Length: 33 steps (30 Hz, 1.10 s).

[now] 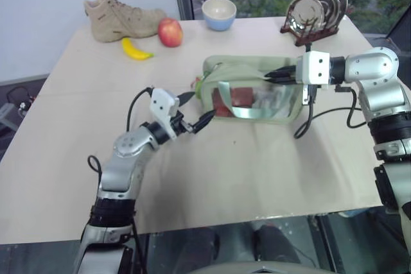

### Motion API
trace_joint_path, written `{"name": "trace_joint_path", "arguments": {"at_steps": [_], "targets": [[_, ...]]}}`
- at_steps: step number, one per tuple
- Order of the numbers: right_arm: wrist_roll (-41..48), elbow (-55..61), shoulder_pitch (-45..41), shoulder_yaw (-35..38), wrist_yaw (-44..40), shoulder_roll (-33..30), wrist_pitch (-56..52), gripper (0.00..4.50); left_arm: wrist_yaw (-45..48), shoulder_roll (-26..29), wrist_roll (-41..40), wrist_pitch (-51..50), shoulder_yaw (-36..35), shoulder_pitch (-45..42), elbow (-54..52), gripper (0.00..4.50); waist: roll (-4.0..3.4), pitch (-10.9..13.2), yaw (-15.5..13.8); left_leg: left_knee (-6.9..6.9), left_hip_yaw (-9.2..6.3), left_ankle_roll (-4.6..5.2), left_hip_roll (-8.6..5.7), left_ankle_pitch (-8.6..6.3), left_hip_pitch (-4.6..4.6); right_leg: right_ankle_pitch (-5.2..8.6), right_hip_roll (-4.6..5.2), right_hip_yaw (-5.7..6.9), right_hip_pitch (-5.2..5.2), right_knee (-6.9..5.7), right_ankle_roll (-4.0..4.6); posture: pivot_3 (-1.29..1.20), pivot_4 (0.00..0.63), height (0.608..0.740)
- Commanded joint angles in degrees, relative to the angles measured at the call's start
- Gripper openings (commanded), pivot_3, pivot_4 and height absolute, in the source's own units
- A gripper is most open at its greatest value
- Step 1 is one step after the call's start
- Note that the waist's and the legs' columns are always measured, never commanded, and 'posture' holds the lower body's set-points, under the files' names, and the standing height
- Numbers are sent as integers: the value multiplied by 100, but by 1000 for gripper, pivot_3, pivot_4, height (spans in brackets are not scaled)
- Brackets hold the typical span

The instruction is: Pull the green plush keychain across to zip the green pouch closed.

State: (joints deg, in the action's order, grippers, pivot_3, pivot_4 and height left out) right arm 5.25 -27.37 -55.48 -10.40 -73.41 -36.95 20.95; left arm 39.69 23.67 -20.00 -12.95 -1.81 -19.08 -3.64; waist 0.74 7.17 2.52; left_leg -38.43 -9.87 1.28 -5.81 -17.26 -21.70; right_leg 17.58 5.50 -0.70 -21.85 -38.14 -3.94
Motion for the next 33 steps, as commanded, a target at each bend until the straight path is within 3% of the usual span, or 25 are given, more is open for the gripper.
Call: {"name": "trace_joint_path", "arguments": {"at_steps": [1, 4, 6, 33], "targets": [[79, 266, 15, 182, 60, -100, -58, 34, -11, -58, 84, 190, 19, -136, 66, 4500, 0, 0, 2, 0, 1, 0, 0, 0, 0, 0, 0, -1, 0, 0, 0, 0, 150, 740], [84, 363, 60, 184, 87, -115, -120, 0, 70, -71, 102, 272, 34, -79, 44, 3713, 0, 0, 0, 0, 1, 0, 0, 0, 0, 0, 0, 0, 0, 0, 0, 0, 150, 740], [84, 391, 79, 188, 90, -128, -133, 0, 134, -69, 25, 271, 15, -20, -29, 2762, 0, 0, 1, 0, 0, 0, 0, 0, 0, 0, 0, 0, 0, 0, 0, 0, 150, 740], [146, 700, 210, 203, 171, -168, -348, 0, -59, -248, 443, 426, 176, -431, 566, 2762, 1, 0, -1, -2, 0, 0, 0, 0, -1, 0, 1, 0, 0, 0, 0, 0, 150, 740]]}}
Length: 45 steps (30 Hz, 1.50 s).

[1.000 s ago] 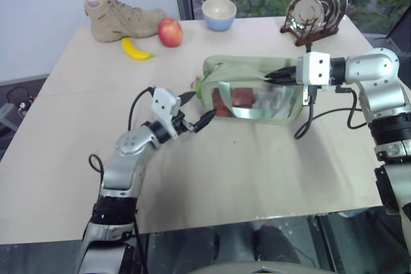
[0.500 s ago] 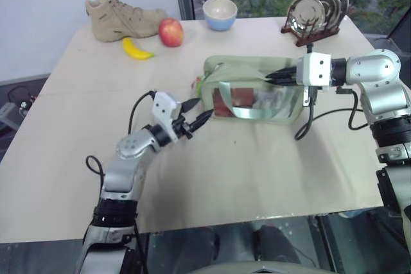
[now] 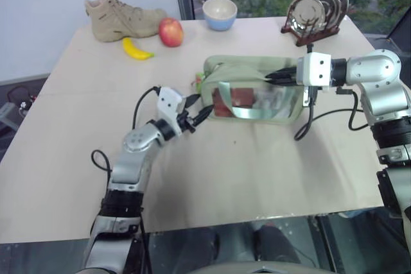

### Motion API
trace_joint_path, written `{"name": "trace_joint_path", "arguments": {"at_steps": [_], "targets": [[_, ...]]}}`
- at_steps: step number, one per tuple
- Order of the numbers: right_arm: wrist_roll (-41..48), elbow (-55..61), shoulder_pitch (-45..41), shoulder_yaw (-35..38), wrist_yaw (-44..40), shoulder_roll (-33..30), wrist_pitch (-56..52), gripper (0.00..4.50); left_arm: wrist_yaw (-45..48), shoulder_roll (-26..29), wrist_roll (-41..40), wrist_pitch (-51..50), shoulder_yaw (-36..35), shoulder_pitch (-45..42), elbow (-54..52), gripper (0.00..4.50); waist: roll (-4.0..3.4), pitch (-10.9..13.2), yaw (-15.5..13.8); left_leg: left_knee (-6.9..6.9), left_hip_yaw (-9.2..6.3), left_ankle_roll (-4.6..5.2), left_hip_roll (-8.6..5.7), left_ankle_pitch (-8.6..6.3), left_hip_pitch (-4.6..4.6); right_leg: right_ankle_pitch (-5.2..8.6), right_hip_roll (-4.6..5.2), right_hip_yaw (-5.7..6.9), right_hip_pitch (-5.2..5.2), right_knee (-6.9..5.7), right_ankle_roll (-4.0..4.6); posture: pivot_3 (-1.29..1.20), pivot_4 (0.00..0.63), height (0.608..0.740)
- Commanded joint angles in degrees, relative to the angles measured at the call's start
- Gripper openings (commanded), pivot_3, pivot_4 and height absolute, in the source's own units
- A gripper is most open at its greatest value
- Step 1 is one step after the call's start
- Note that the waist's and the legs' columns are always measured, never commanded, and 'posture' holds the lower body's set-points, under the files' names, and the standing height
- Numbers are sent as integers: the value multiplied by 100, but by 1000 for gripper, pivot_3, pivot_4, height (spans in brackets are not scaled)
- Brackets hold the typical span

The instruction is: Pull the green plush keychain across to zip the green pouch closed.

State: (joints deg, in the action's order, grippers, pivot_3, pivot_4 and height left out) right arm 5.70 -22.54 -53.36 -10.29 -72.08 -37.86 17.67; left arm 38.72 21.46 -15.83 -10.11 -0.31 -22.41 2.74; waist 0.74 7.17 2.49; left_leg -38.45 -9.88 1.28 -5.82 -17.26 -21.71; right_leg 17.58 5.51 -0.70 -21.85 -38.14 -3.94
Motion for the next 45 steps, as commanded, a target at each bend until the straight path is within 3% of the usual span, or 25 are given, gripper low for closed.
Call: {"name": "trace_joint_path", "arguments": {"at_steps": [1, 3, 7, 8, 14, 15, 16, 19, 24, 30, 37, 45], "targets": [[101, 221, 3, 193, 44, -76, -23, 0, 35, -44, 36, 151, 47, -113, -55, 2498, 0, 0, 4, 0, 1, 0, 0, 0, 0, 0, 0, -1, 0, 0, 0, 0, 150, 740], [107, 258, 25, 195, 53, -83, -41, 0, 30, -71, 49, 162, 79, -120, -59, 2009, 0, 0, 2, 0, 1, 0, 0, 0, 0, 0, 0, 0, 0, 1, 0, 0, 150, 740], [117, 310, 62, 204, 65, -94, -82, 0, -8, -93, 66, 172, 62, -84, -112, 208, 0, 0, -2, 0, 0, 0, 0, 0, 0, 0, 0, 0, 0, 0, 0, 0, 150, 740], [120, 329, 74, 207, 66, -99, -92, 0, -21, -97, 62, 164, 51, -63, -137, 72, 0, 0, -2, 0, 0, 0, 0, 0, -1, 0, 1, 0, 0, 0, 0, 0, 150, 740], [136, 400, 131, 217, 74, -114, -171, 0, 107, -43, -374, -131, -195, 168, -449, 72, 0, 0, 4, 0, 0, 0, 0, 0, -1, 0, 0, -1, -1, 0, 0, 0, 150, 740], [140, 409, 142, 217, 76, -116, -178, 0, 86, -37, -410, -146, -238, 181, -469, 837, 0, 0, 4, 0, 0, 0, 0, 0, 0, 0, 1, -2, -1, 0, 0, 0, 150, 740], [141, 414, 150, 216, 78, -116, -181, 0, 52, -37, -431, -143, -278, 186, -476, 989, 1, 0, 5, 0, 0, 0, 0, 0, 0, 0, 0, -2, -2, 1, 0, 0, 150, 740], [152, 435, 170, 209, 83, -114, -188, 0, 195, -15, -846, -374, -508, 277, -578, 2167, 1, 0, 2, 0, -1, 0, 0, 0, 0, 0, 0, -1, -2, 0, 0, 0, 150, 740], [158, 448, 168, 192, 93, -101, -197, 0, 517, 138, -1985, -1366, -1008, 413, -697, 2167, 1, 0, 4, 0, -1, 0, 1, 0, 1, 0, 0, -2, -2, -1, 0, 0, 150, 740], [172, 476, 182, 184, 93, -97, -218, 0, 139, 174, -1572, -1282, -1002, 150, -181, 2167, 1, -1, 3, -4, -1, 0, 0, 0, 1, 0, -1, 1, 1, -1, 0, 0, 150, 740], [178, 548, 197, 183, 92, -113, -273, 0, -776, -401, -2495, -2763, -1431, -255, 27, 2167, 3, -2, 6, -35, -1, 0, -2, 0, -1, 0, 2, -2, 0, -50, 0, 0, 150, 740], [179, 618, 218, 190, 99, -131, -325, 0, -904, -451, -2626, -3006, -1500, -447, -57, 2167, 3, -2, 0, -56, 0, 0, -3, 0, -2, 0, 1, -5, -3, -59, 0, 0, 150, 740]]}}
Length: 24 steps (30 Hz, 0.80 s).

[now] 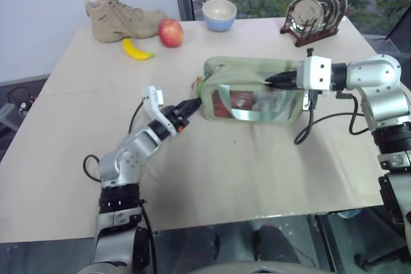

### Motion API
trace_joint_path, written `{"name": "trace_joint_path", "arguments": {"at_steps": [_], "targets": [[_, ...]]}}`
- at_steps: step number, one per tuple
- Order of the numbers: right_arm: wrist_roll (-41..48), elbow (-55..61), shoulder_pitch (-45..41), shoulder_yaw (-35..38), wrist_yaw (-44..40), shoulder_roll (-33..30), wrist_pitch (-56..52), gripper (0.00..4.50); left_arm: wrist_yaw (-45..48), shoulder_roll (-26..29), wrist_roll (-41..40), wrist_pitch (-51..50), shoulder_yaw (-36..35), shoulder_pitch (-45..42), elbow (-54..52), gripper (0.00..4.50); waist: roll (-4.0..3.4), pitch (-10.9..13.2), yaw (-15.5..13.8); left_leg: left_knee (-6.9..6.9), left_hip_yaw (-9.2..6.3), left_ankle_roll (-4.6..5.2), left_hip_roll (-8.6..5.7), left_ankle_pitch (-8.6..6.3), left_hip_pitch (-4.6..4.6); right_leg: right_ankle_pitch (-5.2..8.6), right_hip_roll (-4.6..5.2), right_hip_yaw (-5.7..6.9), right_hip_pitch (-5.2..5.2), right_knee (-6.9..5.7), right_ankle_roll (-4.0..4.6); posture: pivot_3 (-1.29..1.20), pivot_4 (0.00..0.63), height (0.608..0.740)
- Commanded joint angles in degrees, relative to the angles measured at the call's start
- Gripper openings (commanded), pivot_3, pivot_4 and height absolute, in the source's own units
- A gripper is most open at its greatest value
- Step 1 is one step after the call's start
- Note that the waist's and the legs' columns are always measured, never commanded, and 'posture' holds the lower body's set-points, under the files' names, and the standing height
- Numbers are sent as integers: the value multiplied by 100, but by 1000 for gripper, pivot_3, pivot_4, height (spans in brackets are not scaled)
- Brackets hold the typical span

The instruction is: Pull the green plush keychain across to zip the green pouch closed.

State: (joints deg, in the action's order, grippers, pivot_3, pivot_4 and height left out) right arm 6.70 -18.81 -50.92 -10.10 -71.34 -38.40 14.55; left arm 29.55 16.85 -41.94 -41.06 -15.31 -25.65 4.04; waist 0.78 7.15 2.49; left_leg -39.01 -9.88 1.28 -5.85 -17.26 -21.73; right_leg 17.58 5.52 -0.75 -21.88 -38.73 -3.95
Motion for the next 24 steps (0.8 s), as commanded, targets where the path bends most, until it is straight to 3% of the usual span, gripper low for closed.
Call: {"name": "trace_joint_path", "arguments": {"at_steps": [1, 4, 11, 13, 18, 22, 24], "targets": [[75, 246, -27, 172, 28, -75, -16, 0, 17, -15, 18, 127, 47, -146, -208, 2167, 0, 0, -1, -2, 0, 0, 0, 0, 0, 0, 0, 0, 0, 0, 0, 0, 150, 740], [79, 278, -13, 174, 32, -73, -38, 0, -52, -96, 114, 209, 157, -174, -294, 2167, 0, 0, -8, -4, -1, 0, 0, 0, 0, 0, 0, 0, 0, 3, 0, 0, 150, 740], [85, 324, 12, 156, 59, -75, -76, 0, -102, -143, 1166, 1456, 635, -158, -303, 2167, 1, 0, -19, -4, 0, 0, 0, 0, -2, 0, 0, 1, 3, 18, 0, 0, 150, 740], [86, 338, 21, 152, 65, -76, -84, 0, -82, -167, 1332, 1712, 676, -174, -253, 1775, 1, 0, -19, -5, 0, 0, 0, 0, -2, 0, 0, 1, 3, 19, 0, 0, 150, 740], [80, 330, 19, 145, 73, -65, -79, 0, -45, -248, 1531, 2058, 745, -196, -135, 20, 1, 0, -15, -4, 0, 0, 0, 0, -3, 0, 0, 1, 3, 21, 0, 0, 150, 740], [69, 303, -3, 140, 84, -49, -76, 0, -84, -278, 1700, 2424, 712, -248, -33, 20, 1, 0, -17, -4, -1, 0, 0, 0, -2, 0, 0, 1, 2, 20, 0, 0, 150, 740], [63, 279, -15, 136, 91, -39, -74, 0, -34, -93, 2153, 3059, 813, -294, 74, 20, 1, 0, -16, -4, 0, 0, 0, 0, -3, 0, 0, 1, 2, 21, 0, 0, 150, 740]]}}
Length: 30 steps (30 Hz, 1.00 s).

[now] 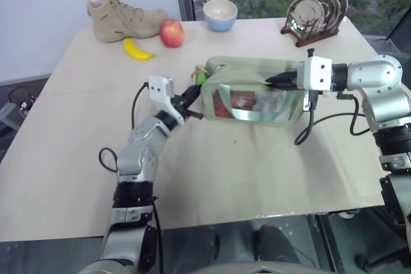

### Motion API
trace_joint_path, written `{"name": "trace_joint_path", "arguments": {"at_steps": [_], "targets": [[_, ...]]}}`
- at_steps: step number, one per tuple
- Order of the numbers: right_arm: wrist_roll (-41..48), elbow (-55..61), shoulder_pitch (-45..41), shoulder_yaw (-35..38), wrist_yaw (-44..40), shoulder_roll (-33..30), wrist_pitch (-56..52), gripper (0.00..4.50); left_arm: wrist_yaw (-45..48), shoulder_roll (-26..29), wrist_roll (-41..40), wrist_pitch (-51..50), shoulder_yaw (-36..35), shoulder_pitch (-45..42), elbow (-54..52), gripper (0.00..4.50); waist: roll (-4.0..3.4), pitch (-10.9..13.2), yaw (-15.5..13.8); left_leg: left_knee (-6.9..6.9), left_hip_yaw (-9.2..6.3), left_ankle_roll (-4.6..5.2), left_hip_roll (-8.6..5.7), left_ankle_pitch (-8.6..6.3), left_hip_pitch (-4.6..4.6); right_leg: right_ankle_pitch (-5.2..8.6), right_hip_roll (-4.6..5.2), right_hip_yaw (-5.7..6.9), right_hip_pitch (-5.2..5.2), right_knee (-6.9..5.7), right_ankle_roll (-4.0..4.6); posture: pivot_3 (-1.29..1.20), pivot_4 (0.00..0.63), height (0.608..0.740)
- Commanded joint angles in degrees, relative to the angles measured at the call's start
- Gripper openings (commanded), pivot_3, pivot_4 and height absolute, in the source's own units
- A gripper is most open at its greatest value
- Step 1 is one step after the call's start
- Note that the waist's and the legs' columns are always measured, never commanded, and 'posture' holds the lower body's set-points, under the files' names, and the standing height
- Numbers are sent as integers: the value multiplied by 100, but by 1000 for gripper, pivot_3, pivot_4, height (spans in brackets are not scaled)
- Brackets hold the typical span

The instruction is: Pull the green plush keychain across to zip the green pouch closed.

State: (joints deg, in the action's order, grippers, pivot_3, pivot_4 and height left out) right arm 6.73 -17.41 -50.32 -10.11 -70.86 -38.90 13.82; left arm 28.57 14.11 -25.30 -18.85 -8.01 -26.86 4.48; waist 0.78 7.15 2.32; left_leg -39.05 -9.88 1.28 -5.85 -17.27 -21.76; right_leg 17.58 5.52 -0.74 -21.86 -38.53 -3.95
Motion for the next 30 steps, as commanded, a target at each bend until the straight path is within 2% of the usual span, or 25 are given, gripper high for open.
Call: {"name": "trace_joint_path", "arguments": {"at_steps": [1, 5, 11, 14, 17, 18, 21, 24, 26, 30], "targets": [[55, 126, -82, 134, 50, 19, 0, 0, 80, 296, 770, 1235, 146, -203, 99, 20, 0, 0, 3, 0, 0, 0, 0, 0, 0, 0, 0, 0, 0, 0, 0, 0, 150, 740], [43, 90, -84, 126, 71, 49, 1, 0, 252, 795, 1720, 2767, 469, -462, 502, 20, 0, 0, 0, 4, 0, 0, 1, 0, 0, 0, -1, 1, -1, 3, 0, 0, 150, 740], [24, 41, -110, 104, 109, 112, 6, 0, 753, 1535, 2766, 4994, 1076, -1598, 1675, 20, 0, 0, -3, 14, -1, 0, 0, 0, -4, 0, 0, 2, -1, 7, 0, 0, 150, 740], [10, 20, -121, 102, 132, 144, 22, 0, 952, 1647, 3116, 5911, 1419, -2198, 2287, 20, 0, 0, 3, 15, -1, 0, -2, 0, -3, 0, 1, 2, -4, 5, -1, 0, 150, 740], [1, 14, -134, 97, 165, 171, 23, 0, 1196, 1639, 3272, 6320, 1743, -2585, 2843, 20, 0, 0, 19, 13, 0, 0, -2, 0, -7, 0, 1, -1, -14, -8, -1, 0, 150, 740], [-2, 25, -133, 93, 176, 180, 15, 0, 1304, 1616, 3182, 6316, 1783, -2642, 2967, 20, 0, 0, 24, 12, 2, 0, -2, 0, -13, -1, 1, -4, -23, -29, -1, 0, 150, 740], [-13, 58, -125, 94, 196, 196, -13, 0, 1601, 1526, 2775, 5969, 1738, -2680, 3200, 913, 0, 0, 40, 15, 2, 0, -2, 0, -21, 0, -1, -11, -38, -32, -1, 0, 150, 740], [-7, 109, -85, 114, 214, 179, -43, 0, 1952, 1437, 1863, 4897, 1307, -2530, 3144, 2358, 1, -1, 34, 14, -2, 0, -1, 0, -23, 0, -1, -11, -42, -33, -1, 0, 150, 740], [1, 142, -56, 125, 220, 160, -62, 0, 2427, 1482, 927, 3733, 926, -2284, 2789, 2358, 1, -1, 56, 13, -1, 0, -2, 0, -23, 0, -1, -12, -42, -32, -1, 0, 150, 740], [21, 177, -18, 147, 204, 120, -86, 0, 2821, 1801, -20, 2381, 345, -1598, 1995, 2358, 1, -1, 154, 17, -6, 0, -1, 0, -26, 0, -2, -15, -51, -34, -1, 0, 150, 740]]}}
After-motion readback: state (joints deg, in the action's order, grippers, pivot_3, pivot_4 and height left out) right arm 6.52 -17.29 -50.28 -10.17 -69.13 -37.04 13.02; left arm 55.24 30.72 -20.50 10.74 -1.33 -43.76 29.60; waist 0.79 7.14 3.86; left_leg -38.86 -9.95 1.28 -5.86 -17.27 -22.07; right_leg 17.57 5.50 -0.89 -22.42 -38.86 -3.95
